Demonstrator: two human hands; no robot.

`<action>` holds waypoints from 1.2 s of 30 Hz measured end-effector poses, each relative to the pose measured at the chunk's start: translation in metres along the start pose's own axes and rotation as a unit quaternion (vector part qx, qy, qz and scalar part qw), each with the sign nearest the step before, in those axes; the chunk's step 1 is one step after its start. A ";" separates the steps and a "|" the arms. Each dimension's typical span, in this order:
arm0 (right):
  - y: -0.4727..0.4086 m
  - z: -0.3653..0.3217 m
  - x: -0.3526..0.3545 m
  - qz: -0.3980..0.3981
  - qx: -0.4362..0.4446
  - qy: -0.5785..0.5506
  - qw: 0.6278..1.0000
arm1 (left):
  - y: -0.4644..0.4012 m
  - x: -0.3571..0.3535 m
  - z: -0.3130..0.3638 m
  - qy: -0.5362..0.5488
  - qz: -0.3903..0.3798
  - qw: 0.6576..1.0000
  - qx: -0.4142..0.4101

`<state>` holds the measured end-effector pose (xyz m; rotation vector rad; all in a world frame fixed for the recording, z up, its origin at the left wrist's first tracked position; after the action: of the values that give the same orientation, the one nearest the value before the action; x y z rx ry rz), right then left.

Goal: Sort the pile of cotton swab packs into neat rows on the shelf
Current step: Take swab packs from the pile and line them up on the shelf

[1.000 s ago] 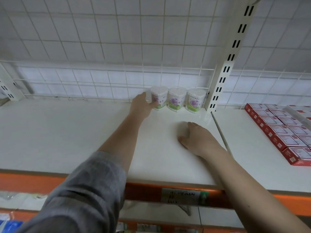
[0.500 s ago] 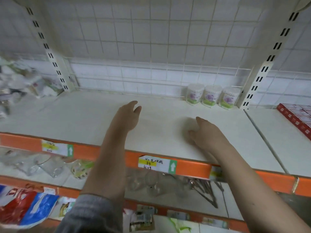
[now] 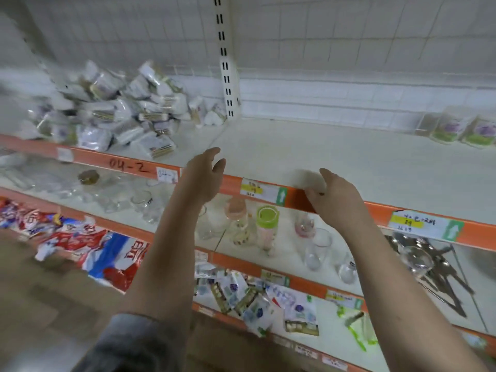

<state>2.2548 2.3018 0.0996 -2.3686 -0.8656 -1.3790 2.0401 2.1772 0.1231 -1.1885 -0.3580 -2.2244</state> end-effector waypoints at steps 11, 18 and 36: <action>-0.075 -0.114 -0.061 -0.050 0.055 0.004 0.997 | -0.015 0.072 -0.109 0.060 0.069 0.995 0.031; -0.165 -0.194 -0.078 -0.055 0.095 -0.032 0.993 | -0.083 0.130 -0.155 0.038 0.102 0.992 0.059; -0.308 -0.299 -0.108 -0.036 0.160 -0.003 0.986 | -0.183 0.181 -0.214 0.036 0.141 0.987 0.067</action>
<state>1.8173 2.3556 0.1402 -2.1170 -1.0939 -1.1561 1.7084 2.1513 0.1574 -1.0157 -0.2865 -1.9616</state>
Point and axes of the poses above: each hand's wrist, its own y-axis away from the middle knuckle, its own x-axis out of the back of the hand, z = x × y, the point moved 8 cm from there along -y, towards the middle knuckle, and after that the axes turned 11 degrees about -z, right-handed, at the moved point
